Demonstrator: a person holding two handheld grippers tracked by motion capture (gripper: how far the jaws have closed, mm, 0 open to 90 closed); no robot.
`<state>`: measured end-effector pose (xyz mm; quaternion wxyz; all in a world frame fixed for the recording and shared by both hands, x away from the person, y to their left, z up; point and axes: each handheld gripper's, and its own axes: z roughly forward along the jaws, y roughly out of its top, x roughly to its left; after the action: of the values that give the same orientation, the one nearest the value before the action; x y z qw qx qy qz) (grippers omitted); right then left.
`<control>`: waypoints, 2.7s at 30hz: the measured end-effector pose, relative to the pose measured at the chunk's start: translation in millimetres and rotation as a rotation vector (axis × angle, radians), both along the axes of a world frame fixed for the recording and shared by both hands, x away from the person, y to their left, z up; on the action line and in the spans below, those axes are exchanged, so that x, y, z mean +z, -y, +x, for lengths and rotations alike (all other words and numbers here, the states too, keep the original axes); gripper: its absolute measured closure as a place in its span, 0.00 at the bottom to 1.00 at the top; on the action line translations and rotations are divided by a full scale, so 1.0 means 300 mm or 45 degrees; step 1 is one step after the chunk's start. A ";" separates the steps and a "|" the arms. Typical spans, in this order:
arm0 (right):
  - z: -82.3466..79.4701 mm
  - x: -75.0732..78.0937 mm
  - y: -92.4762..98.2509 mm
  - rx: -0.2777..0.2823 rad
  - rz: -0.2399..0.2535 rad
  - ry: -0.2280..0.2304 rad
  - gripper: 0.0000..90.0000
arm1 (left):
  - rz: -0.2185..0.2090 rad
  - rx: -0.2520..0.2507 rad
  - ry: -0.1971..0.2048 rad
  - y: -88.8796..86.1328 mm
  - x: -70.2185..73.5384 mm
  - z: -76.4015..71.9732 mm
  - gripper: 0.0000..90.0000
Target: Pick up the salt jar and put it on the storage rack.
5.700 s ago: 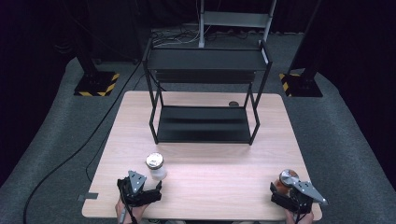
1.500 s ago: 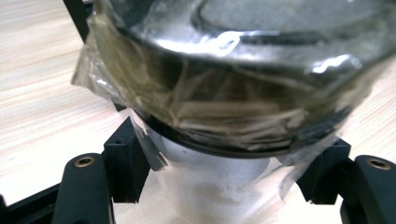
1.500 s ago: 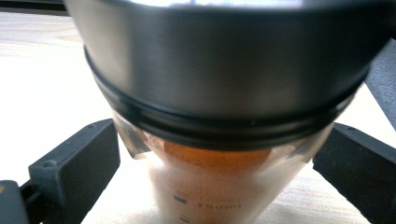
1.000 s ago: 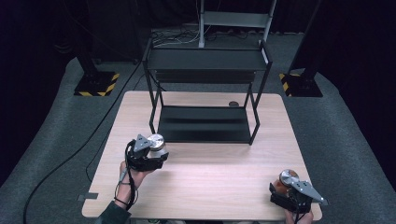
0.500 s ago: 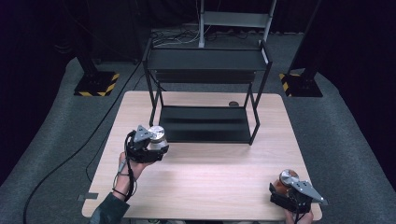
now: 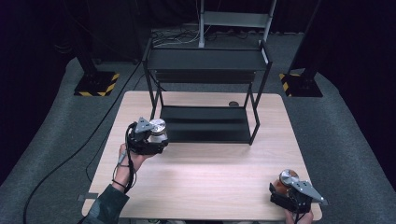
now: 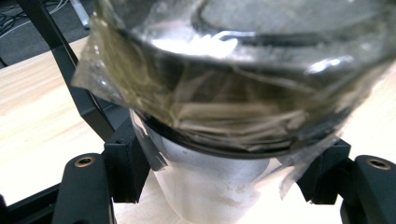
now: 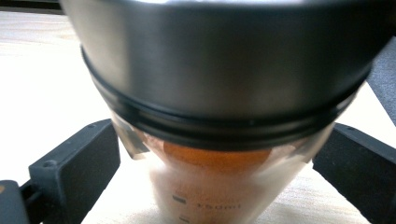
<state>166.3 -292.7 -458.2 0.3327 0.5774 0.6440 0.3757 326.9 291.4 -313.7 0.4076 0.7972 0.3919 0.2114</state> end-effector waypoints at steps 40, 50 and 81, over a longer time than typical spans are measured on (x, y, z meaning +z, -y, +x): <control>-0.002 -0.001 0.000 0.000 -0.001 0.003 0.00 | 0.099 0.011 0.032 0.030 0.155 0.107 0.34; -0.002 -0.001 -0.001 -0.001 -0.002 0.002 0.00 | 0.107 0.015 0.044 0.031 0.190 0.129 0.34; -0.001 0.000 -0.001 -0.003 0.000 0.000 0.00 | 0.136 0.026 0.062 0.073 0.310 0.216 0.34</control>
<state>166.1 -292.4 -458.3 0.3332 0.5781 0.6434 0.3753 391.8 269.5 -220.7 0.3717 0.8084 0.3780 0.2556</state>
